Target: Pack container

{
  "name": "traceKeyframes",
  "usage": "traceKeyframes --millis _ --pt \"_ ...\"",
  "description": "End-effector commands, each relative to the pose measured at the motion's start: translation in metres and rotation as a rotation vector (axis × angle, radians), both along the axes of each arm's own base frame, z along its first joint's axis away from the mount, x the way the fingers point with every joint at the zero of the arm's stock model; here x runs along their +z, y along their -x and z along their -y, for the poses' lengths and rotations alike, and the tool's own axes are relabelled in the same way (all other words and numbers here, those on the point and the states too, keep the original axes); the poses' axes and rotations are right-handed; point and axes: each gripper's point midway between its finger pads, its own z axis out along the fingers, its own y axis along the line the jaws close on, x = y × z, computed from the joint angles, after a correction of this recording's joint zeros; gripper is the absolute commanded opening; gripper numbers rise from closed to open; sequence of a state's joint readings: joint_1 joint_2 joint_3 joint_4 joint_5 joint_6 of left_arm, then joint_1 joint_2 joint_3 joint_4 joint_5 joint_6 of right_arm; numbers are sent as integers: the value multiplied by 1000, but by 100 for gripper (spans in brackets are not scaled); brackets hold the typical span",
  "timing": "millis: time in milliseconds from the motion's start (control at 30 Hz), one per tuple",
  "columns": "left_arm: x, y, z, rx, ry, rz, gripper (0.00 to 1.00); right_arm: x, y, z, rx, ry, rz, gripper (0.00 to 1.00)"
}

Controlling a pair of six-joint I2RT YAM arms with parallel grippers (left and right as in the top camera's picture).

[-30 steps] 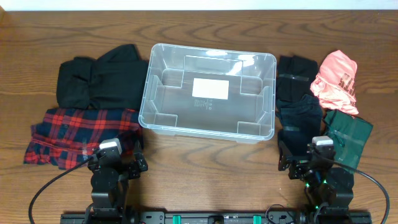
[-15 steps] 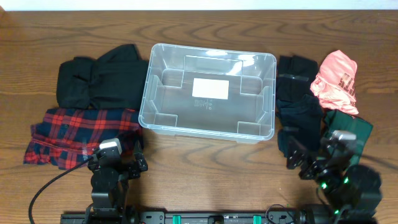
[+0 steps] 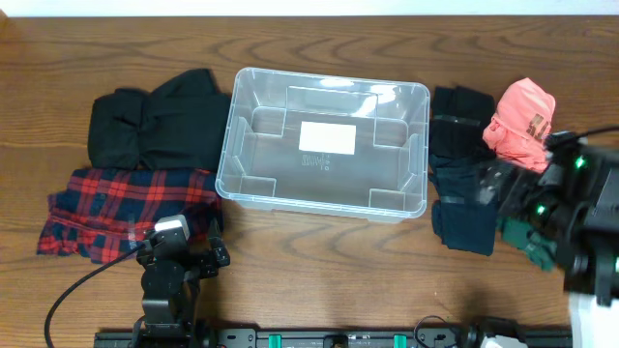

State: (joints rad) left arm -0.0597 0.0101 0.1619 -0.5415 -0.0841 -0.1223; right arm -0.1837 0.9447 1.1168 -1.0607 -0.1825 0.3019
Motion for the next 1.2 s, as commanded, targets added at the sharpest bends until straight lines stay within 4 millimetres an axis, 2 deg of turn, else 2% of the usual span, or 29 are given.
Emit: traceKeyframes --millis 0,233,433,600,700,833,933,1067,1167 --pt "-5 0 -1 1 -13 -8 98 -14 2 39 -168 -24 -80 99" --pt "-5 0 -1 1 -13 -7 98 -41 16 107 -368 -151 -152 99" --pt "-5 0 -1 1 -13 -8 98 -75 32 156 -547 -235 -212 99" --pt "-5 0 -1 1 -13 -7 98 -111 31 193 -617 -240 -234 99" --pt "-5 0 -1 1 -13 -8 98 -135 22 197 -542 -244 -240 99" --pt "-5 0 -1 1 -13 -7 98 -173 9 185 -378 -330 -266 98" --pt "-5 0 -1 1 -13 -8 98 -202 9 178 -331 -393 -319 97" --pt "-5 0 -1 1 -13 -8 98 -223 12 173 -317 -442 -368 93" --pt "-5 0 -1 1 -13 -8 98 -231 11 168 -306 -472 -382 90"
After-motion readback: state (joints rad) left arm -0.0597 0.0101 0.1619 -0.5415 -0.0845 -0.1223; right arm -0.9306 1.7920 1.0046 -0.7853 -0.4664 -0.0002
